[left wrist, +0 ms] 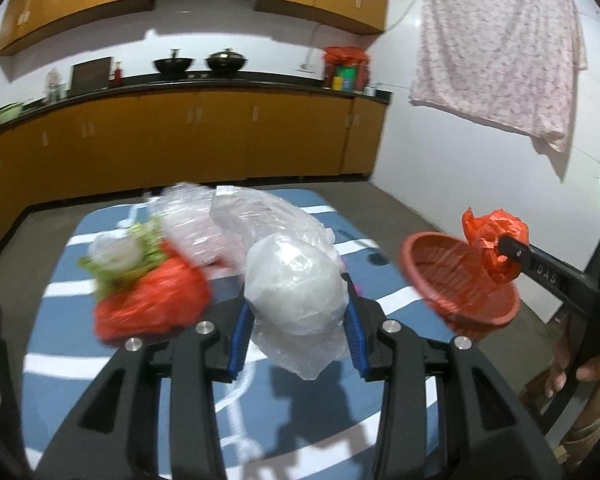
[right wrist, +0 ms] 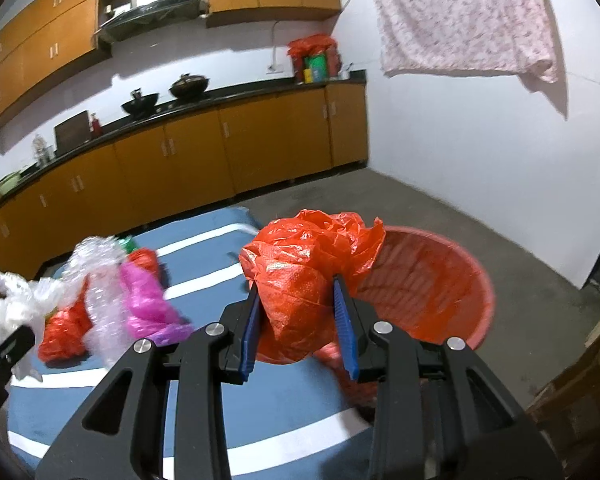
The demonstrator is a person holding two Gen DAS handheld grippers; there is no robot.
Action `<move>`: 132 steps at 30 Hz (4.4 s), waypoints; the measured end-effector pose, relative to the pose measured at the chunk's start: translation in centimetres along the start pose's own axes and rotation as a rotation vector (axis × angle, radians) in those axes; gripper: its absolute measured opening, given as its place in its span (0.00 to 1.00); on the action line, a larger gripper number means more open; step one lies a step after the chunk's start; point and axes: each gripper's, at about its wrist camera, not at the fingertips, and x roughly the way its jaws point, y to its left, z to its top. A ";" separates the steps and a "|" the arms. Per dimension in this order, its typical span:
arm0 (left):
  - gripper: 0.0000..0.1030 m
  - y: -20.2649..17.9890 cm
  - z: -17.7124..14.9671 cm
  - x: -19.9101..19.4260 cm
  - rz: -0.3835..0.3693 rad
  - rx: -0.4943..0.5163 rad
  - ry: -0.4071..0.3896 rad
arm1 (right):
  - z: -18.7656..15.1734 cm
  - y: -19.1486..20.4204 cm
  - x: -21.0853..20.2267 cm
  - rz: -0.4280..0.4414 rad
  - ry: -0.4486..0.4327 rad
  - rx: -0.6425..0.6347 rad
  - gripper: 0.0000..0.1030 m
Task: Collect trash
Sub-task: 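Carry both bags to the orange basket and open both grippers to drop them, then move the right gripper back to the pile and grasp the pink bag, then lift the pink bag with the right gripper while the left gripper grasps the bubble wrap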
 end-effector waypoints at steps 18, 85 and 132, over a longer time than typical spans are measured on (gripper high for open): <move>0.39 -12.6 3.6 13.2 -0.231 0.099 0.098 | 1.6 -6.6 3.8 -0.091 -0.002 0.030 0.33; 0.93 13.1 -4.2 0.5 0.413 -0.089 0.064 | -2.5 13.1 7.7 0.270 0.160 -0.169 0.73; 0.93 13.2 -2.4 2.9 0.335 -0.139 0.034 | -4.8 15.1 12.0 0.262 0.278 -0.236 0.60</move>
